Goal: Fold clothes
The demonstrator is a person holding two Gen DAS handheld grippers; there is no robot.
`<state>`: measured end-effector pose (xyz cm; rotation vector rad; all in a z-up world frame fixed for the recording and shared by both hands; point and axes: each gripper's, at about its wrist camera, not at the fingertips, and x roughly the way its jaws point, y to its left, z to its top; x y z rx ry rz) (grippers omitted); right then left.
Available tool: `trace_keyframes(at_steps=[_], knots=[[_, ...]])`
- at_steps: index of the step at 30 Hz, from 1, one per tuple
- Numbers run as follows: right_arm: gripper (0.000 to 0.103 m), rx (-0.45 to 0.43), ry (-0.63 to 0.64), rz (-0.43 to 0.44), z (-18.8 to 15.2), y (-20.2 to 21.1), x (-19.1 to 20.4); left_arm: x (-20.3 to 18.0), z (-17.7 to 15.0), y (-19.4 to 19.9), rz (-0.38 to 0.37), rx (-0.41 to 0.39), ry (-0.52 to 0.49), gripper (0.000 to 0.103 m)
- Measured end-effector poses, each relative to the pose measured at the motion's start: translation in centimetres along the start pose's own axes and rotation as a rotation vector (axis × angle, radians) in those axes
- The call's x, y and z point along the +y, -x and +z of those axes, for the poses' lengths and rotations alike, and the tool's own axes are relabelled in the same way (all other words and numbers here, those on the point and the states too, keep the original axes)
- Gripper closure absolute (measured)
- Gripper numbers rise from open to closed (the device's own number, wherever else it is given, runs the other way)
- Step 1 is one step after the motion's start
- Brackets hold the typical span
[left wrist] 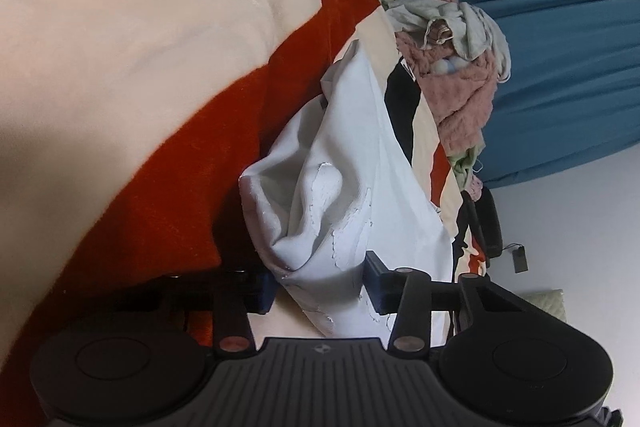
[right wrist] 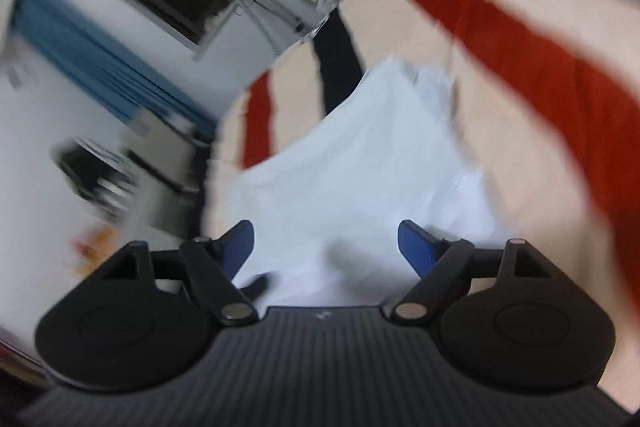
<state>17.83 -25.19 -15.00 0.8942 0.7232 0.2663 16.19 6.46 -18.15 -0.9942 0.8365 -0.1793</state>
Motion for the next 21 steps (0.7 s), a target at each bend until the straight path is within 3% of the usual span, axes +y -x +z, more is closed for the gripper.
trace_keyframes(at_steps=[4,11,14,21], knots=[[0.021,0.094,-0.247,0.140,-1.3,-1.0,-2.4,0.1,-0.2,0.3,-0.019,-0.011,0.018,0.067],[0.022,0.264,-0.458,0.194,-3.5,-5.2,-4.7,0.1,-0.4,0.5,-0.028,-0.032,0.013,0.071],[0.022,0.254,-0.462,0.191,-3.4,-5.9,-4.7,0.2,-0.7,0.8,-0.032,-0.036,0.016,0.072],[0.030,0.040,-0.567,0.142,-2.5,-4.1,-7.1,0.7,-0.9,1.4,-0.050,-0.044,0.047,0.074]])
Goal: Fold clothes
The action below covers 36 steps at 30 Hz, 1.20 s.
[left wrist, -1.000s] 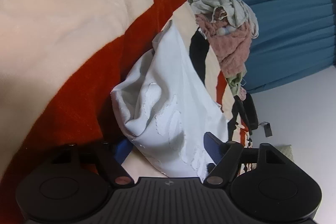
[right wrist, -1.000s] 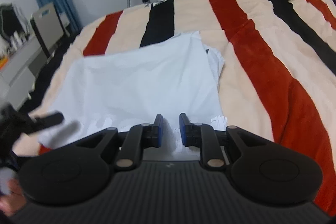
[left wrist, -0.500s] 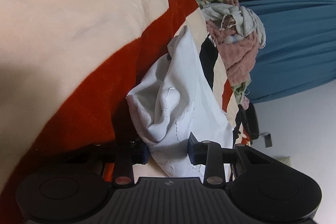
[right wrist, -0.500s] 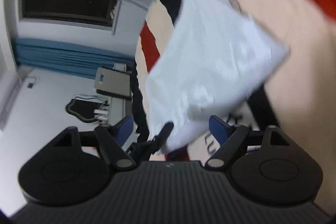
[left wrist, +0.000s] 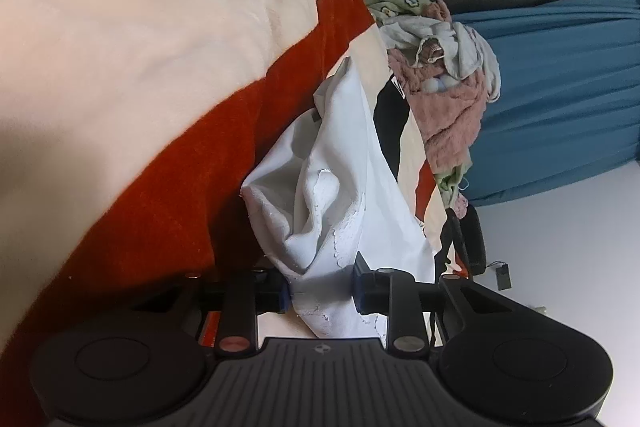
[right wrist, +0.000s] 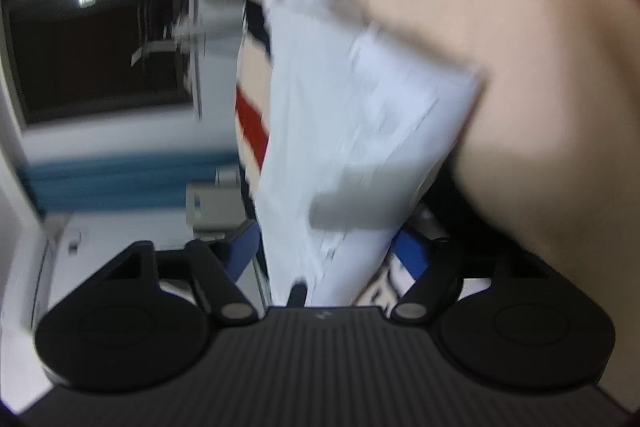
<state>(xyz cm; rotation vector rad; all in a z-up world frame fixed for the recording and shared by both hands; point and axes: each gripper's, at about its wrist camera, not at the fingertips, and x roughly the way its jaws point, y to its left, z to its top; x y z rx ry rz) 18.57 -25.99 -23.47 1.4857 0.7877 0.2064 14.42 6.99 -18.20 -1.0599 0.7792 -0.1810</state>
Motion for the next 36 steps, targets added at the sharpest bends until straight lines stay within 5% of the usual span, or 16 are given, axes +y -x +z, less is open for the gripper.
trace_keyframes(at_steps=[9,13,17,29,36], knots=[[0.043,-0.230,-0.044,-0.035,1.1,2.5,-1.2,0.4,0.1,-0.2,-0.008,-0.002,0.016,0.074],[0.073,-0.237,-0.020,-0.087,1.6,2.7,-1.4,0.5,0.1,-0.3,-0.016,0.003,0.023,0.074],[0.088,-0.244,0.049,-0.108,1.6,3.4,-0.9,0.1,0.0,0.1,-0.013,-0.001,0.005,0.075],[0.092,-0.316,0.166,-0.041,-1.5,8.0,1.8,-1.5,-0.2,3.2,-0.044,-0.001,0.007,0.082],[0.092,-0.372,0.186,0.021,-1.2,11.4,7.2,-7.2,0.4,4.4,-0.084,0.043,-0.013,0.083]])
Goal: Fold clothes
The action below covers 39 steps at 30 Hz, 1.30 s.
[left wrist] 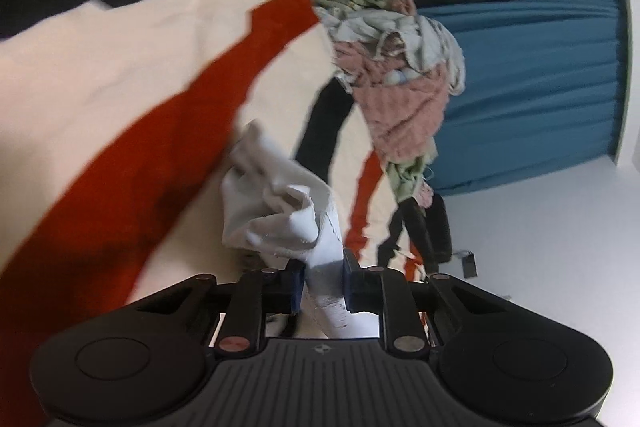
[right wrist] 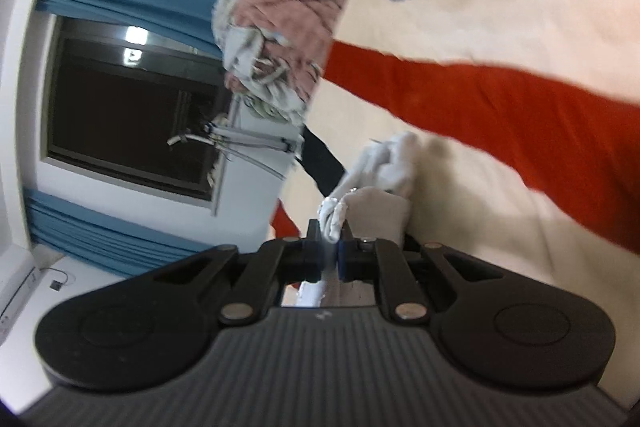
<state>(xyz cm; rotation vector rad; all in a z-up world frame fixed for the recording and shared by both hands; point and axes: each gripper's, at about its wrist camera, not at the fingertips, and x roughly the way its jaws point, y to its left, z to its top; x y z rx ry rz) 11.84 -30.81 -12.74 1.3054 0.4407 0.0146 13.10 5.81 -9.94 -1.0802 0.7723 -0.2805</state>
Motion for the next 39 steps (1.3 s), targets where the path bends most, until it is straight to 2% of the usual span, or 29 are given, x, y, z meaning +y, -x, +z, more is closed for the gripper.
trace_keyframes(at_steps=[4,6,10,13,17,21,24,25,28,31,33,34,36,39], knots=[[0.092,-0.031,-0.030,-0.027,3.2,0.4,3.0,-5.1,1.1,-2.3,0.013,0.052,-0.019,0.083],[0.092,-0.046,-0.044,-0.039,5.8,-0.5,3.3,-7.8,1.5,-4.6,0.032,0.077,-0.043,0.083],[0.092,-0.075,-0.071,-0.062,11.3,-2.4,3.9,-14.0,1.9,-11.4,0.084,0.106,-0.141,0.083],[0.092,-0.084,-0.037,-0.091,17.0,-5.3,3.8,-18.6,2.8,-18.3,0.133,0.153,-0.211,0.083],[0.092,-0.136,0.064,-0.079,24.6,-8.1,5.9,-24.8,3.8,-27.1,0.101,0.181,-0.293,0.084],[0.092,-0.208,0.163,-0.029,31.7,-10.3,8.1,-30.0,3.9,-34.6,-0.016,0.173,-0.337,0.084],[0.092,-0.267,0.266,0.004,34.6,-11.3,8.0,-32.2,3.3,-39.5,-0.096,0.144,-0.394,0.084],[0.092,-0.278,0.299,0.001,35.2,-11.7,7.4,-32.3,2.7,-41.1,-0.103,0.132,-0.435,0.084],[0.092,-0.266,0.382,-0.100,35.0,-14.3,2.9,-30.2,0.0,-44.9,-0.085,0.099,-0.597,0.084],[0.092,-0.200,0.408,-0.211,33.9,-16.7,-2.6,-24.8,-2.3,-47.4,-0.005,0.150,-0.687,0.084],[0.092,-0.146,0.384,-0.244,32.4,-17.2,-6.2,-20.8,-3.5,-48.5,0.063,0.203,-0.723,0.083],[0.092,-0.124,0.374,-0.258,31.5,-17.3,-7.8,-19.4,-4.1,-48.4,0.087,0.228,-0.775,0.083],[0.092,-0.100,0.371,-0.288,29.5,-17.0,-9.8,-17.9,-4.9,-47.7,0.087,0.236,-0.851,0.081],[0.091,-0.065,0.333,-0.342,28.0,-16.5,-11.4,-17.2,-5.5,-46.3,0.096,0.249,-0.888,0.084]])
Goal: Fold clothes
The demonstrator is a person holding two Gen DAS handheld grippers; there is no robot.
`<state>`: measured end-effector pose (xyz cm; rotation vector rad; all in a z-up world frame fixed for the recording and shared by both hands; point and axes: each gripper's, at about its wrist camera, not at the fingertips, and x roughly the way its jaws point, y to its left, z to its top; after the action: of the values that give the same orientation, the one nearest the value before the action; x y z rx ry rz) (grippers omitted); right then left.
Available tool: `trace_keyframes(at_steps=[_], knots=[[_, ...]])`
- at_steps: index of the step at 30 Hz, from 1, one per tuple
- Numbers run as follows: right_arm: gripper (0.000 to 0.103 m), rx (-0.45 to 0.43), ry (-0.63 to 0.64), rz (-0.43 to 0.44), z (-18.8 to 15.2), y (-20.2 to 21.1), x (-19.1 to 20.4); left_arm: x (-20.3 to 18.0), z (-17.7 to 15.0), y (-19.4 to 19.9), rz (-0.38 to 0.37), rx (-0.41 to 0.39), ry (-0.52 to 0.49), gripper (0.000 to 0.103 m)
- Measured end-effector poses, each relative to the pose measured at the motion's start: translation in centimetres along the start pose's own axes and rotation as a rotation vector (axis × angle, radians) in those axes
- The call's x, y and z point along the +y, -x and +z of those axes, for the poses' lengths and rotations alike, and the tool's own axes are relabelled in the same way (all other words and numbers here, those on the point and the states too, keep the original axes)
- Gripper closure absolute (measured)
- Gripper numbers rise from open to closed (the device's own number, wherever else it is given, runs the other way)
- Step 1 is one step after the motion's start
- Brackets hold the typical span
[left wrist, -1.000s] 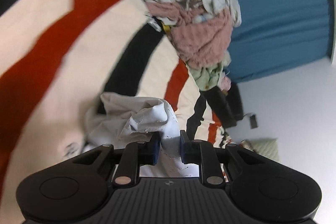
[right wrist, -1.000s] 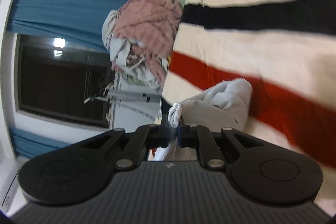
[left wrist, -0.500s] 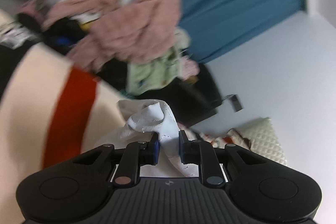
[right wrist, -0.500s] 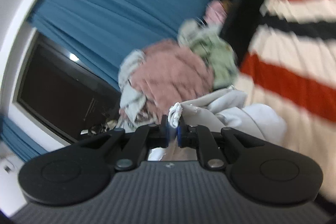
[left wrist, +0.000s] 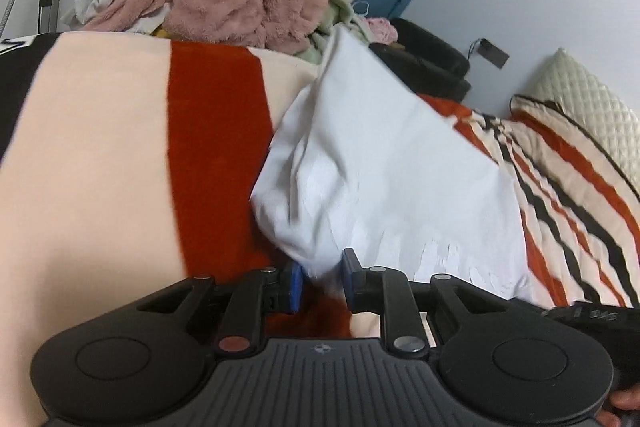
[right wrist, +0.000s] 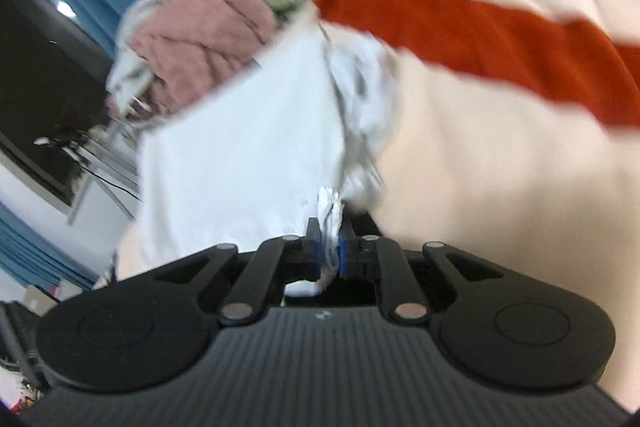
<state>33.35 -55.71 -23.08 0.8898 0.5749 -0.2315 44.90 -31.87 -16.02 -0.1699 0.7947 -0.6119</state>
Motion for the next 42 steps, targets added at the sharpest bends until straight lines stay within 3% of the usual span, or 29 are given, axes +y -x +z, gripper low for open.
trace_keyframes(at_steps=[7,12,16,18,22,23,24,25,26,27,28,29,39,42], knots=[[0.090,0.070,-0.006,-0.093,-0.9,4.8,2.6,-3.2,0.1,7.4,0.059,0.004,-0.082,0.078],[0.091,0.027,0.092,-0.084,-0.3,11.4,7.3,-6.6,1.5,16.6,0.055,-0.059,-0.148,0.066],[0.091,-0.015,0.193,-0.068,-0.2,17.1,10.7,-10.1,2.4,24.0,0.047,-0.123,-0.195,0.063],[0.091,-0.038,0.236,-0.053,-0.4,20.0,12.3,-12.2,2.3,28.1,0.049,-0.161,-0.219,0.054],[0.090,-0.072,0.296,-0.031,-1.5,25.5,14.7,-15.5,1.6,34.6,0.056,-0.197,-0.243,0.049],[0.090,-0.086,0.311,-0.027,-1.8,26.7,15.3,-16.2,1.3,36.0,0.058,-0.205,-0.247,0.045],[0.090,-0.099,0.327,-0.023,-2.0,27.9,15.8,-17.0,1.0,37.4,0.060,-0.213,-0.250,0.033],[0.085,-0.112,0.351,-0.027,-2.3,29.0,16.3,-17.7,0.7,38.9,0.062,-0.222,-0.254,0.026],[0.062,-0.125,0.374,-0.030,-2.5,30.0,16.8,-18.3,0.3,40.2,0.068,-0.240,-0.265,0.014],[0.047,-0.139,0.386,-0.031,-2.8,30.8,17.0,-18.9,-0.2,41.6,0.073,-0.257,-0.275,0.008],[0.023,-0.154,0.390,-0.026,-3.0,31.7,17.1,-19.3,-0.6,42.5,0.075,-0.266,-0.281,0.007],[0.014,-0.168,0.394,-0.020,-3.3,32.6,17.2,-19.7,-0.9,43.5,0.076,-0.274,-0.286,0.004],[0.016,-0.245,0.488,-0.004,-8.0,37.7,17.4,-19.1,-5.7,51.3,0.086,-0.372,-0.297,0.000],[0.016,-0.275,0.498,0.016,-9.9,38.2,16.9,-18.1,-8.2,53.3,0.119,-0.420,-0.301,0.000]])
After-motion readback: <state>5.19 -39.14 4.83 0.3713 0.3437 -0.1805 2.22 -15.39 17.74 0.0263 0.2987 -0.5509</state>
